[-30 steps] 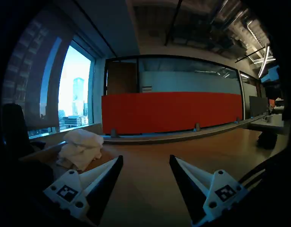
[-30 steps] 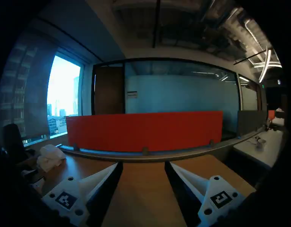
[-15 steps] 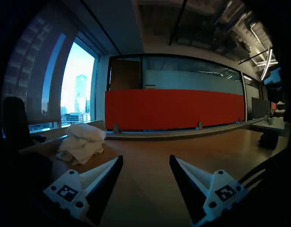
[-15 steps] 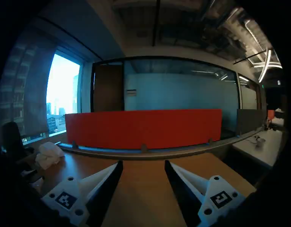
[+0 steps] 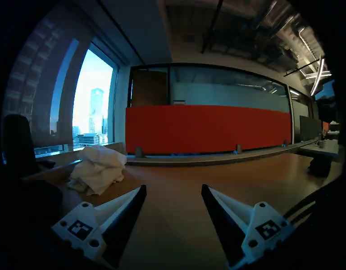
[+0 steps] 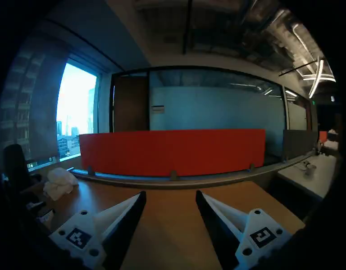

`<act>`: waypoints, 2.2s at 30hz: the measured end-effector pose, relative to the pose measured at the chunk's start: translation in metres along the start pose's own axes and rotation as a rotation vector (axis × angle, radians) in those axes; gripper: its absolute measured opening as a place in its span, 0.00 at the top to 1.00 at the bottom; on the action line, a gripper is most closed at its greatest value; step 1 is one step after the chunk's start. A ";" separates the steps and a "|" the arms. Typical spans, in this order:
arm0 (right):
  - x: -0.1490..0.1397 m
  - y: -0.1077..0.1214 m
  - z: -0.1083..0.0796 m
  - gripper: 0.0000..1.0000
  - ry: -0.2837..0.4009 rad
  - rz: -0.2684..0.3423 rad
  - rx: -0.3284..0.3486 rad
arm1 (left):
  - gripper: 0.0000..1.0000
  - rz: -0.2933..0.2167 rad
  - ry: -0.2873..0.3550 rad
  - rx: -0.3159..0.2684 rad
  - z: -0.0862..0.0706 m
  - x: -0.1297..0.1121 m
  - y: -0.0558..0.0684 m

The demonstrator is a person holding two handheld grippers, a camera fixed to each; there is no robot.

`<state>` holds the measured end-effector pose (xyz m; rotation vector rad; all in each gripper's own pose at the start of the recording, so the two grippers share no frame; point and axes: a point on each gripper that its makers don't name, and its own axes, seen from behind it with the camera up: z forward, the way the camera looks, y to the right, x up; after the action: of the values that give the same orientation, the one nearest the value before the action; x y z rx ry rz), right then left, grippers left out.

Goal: Fold towel

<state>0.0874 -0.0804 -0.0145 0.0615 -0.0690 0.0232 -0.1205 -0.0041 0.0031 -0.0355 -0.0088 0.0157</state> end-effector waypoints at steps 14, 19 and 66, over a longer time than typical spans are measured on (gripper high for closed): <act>0.002 0.006 -0.004 0.15 0.004 -0.002 -0.002 | 0.10 -0.001 -0.002 0.007 0.000 -0.002 -0.001; 0.010 0.018 -0.005 0.15 0.022 -0.006 -0.016 | 0.10 -0.002 -0.002 0.007 0.001 -0.002 -0.002; -0.114 0.091 0.014 0.01 0.109 0.022 -0.076 | 0.10 -0.003 -0.003 0.006 0.002 -0.002 0.003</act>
<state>-0.0298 0.0073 -0.0029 -0.0164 0.0382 0.0460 -0.1224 -0.0010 0.0050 -0.0292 -0.0119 0.0129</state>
